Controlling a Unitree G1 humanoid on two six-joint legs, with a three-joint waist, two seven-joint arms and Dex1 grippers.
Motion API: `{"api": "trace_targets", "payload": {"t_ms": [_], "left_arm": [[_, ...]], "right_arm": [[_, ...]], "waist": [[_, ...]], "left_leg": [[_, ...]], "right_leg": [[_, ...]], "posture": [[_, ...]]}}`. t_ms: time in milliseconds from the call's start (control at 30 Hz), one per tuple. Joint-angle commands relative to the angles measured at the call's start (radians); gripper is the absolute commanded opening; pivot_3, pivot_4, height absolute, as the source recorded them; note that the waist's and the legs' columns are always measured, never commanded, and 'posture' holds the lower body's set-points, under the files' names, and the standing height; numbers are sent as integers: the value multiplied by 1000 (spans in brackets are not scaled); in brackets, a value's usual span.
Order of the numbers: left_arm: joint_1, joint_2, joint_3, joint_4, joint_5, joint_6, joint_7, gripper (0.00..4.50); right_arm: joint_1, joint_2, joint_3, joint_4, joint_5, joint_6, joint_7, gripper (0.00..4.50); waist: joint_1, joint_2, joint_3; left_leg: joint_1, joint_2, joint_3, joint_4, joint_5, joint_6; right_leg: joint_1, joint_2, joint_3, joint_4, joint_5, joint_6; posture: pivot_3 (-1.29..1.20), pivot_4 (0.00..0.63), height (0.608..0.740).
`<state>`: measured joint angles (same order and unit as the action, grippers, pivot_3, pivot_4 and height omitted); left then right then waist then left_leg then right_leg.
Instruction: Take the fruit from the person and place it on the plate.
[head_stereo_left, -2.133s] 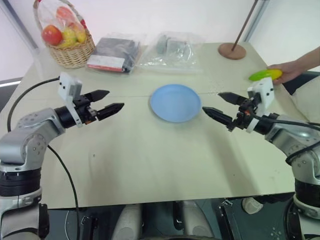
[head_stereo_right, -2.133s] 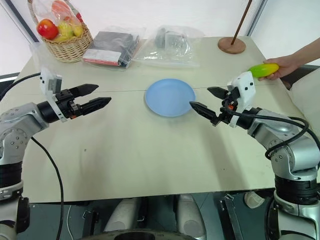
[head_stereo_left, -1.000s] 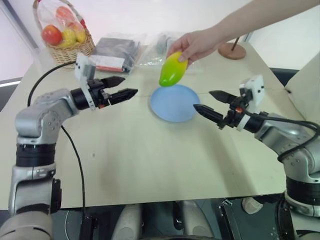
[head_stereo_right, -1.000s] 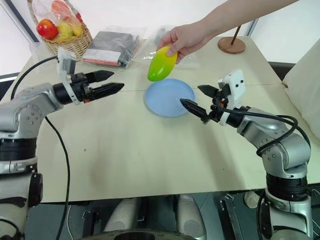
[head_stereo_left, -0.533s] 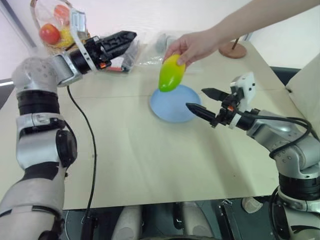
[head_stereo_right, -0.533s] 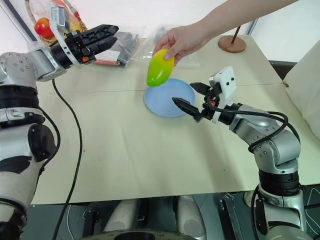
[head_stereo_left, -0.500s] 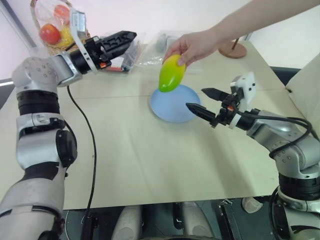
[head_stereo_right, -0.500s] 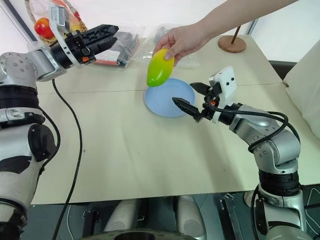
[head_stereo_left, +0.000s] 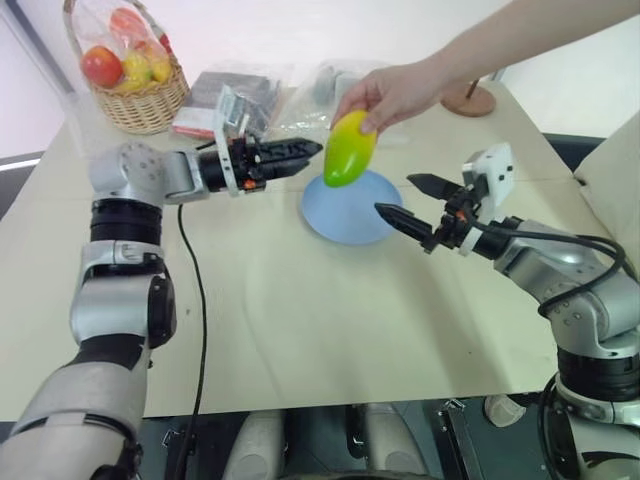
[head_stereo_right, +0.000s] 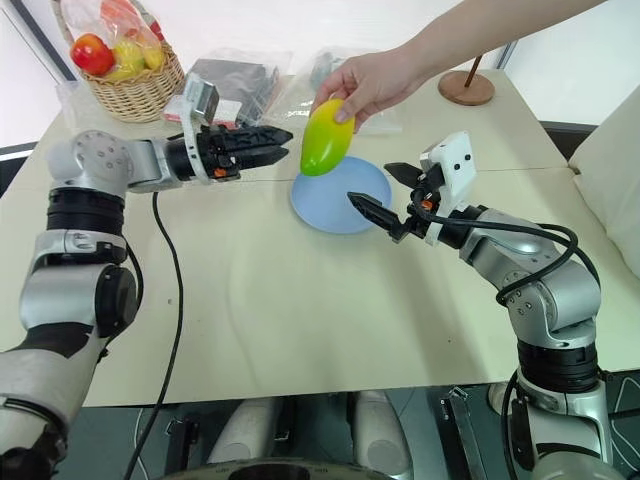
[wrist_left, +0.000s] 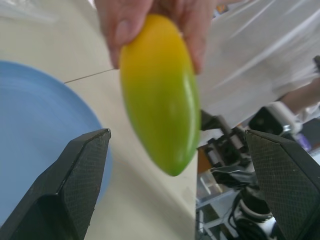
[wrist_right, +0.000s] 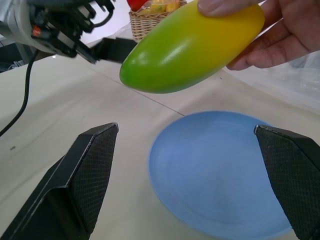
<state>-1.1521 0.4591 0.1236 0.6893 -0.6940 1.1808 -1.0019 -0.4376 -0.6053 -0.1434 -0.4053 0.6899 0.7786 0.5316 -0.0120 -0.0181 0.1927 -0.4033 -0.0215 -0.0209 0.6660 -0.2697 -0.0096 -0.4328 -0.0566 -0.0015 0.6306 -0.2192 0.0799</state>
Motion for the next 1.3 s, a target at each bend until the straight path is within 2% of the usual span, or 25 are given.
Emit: {"api": "trace_targets", "payload": {"t_ms": [33,767,1133,1300], "left_arm": [[-27,-18,-2,21,30,-53,-12,4500],[-117,-157,-9,143,97,-143,-75,4500],[-115,-148,7,182,132,-203,-82,4500],[-42,-102,-38,78,177,-271,-113,4500]], "right_arm": [[-9,1,-27,-35,6,-17,-5,4453],[2,-1,-48,-78,20,6,-49,4453],[-13,6,-46,-75,29,2,-69,4453],[-54,36,-33,-57,51,8,-81,4453]], "waist": [[1,0,0],[1,0,0],[1,0,0],[-4,0,0]], "left_leg": [[0,0,0,0,0,0],[-1,-1,0,0,0,0],[-1,-1,0,0,0,0],[-1,-1,0,0,0,0]], "right_leg": [[0,0,0,0,0,0],[0,0,0,0,0,0],[-1,0,0,0,0,0],[-1,0,0,0,0,0]], "posture": [[0,150,740],[0,150,740],[0,150,740],[0,150,740]]}}
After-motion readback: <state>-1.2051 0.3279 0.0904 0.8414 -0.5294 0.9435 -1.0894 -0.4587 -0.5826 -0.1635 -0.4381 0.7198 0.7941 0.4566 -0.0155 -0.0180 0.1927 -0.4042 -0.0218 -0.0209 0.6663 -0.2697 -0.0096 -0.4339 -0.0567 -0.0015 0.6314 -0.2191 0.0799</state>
